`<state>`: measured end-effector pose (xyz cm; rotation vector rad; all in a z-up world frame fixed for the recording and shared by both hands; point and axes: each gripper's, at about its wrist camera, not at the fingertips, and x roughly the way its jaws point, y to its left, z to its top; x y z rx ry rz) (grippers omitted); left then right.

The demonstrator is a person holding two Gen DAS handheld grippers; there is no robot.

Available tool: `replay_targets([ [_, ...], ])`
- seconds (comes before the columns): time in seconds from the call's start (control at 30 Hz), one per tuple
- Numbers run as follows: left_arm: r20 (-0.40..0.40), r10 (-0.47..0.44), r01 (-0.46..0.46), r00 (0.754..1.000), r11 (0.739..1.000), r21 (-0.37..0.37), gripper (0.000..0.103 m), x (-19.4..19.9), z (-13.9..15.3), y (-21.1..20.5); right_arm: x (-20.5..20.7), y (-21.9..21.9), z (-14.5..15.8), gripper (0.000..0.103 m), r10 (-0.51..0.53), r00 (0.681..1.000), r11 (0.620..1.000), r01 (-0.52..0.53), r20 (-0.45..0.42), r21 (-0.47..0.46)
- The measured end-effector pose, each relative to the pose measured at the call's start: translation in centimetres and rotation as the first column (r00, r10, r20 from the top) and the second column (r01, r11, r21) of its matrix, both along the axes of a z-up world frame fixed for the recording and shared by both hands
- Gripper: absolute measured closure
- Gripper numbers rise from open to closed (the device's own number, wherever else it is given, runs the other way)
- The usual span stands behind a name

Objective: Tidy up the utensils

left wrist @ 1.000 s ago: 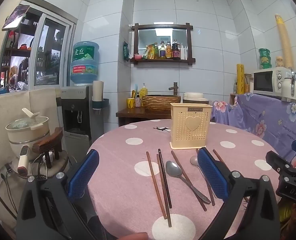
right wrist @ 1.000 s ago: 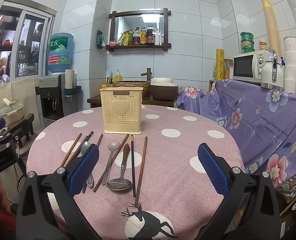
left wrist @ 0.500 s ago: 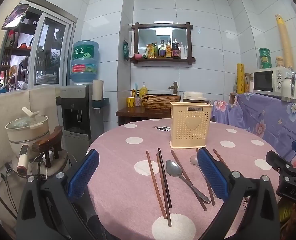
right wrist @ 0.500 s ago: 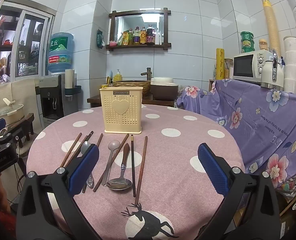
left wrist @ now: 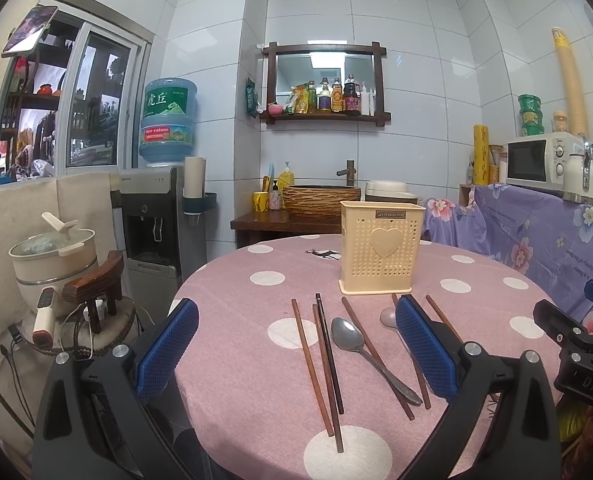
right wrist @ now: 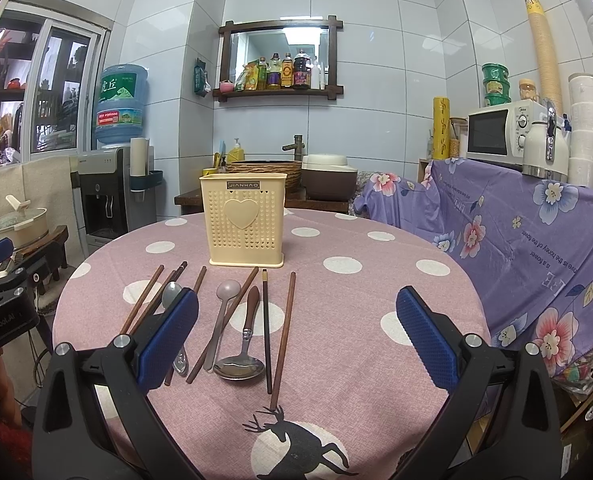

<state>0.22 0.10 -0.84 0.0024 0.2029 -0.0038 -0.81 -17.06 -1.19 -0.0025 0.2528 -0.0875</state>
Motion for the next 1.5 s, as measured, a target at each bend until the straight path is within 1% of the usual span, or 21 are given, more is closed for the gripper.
replay_targets([
  [0.37, -0.001, 0.000, 0.000, 1.000, 1.000, -0.001, 0.005, 0.10, -0.52, -0.40, -0.06, -0.05, 0.13, 0.005, 0.000, 1.000, 1.000, 0.000, -0.001, -0.002],
  [0.43, -0.001, 0.001, -0.001, 1.000, 1.000, -0.002, 0.005, 0.01, 0.13, -0.22, -0.07, -0.04, 0.14, 0.005, 0.000, 1.000, 1.000, 0.000, -0.001, -0.002],
  [1.5, -0.005, 0.001, -0.001, 1.000, 1.000, -0.004, 0.005, -0.02, 0.20, -0.05, -0.05, -0.06, -0.07, 0.005, -0.001, 1.000, 1.000, 0.001, -0.004, -0.001],
])
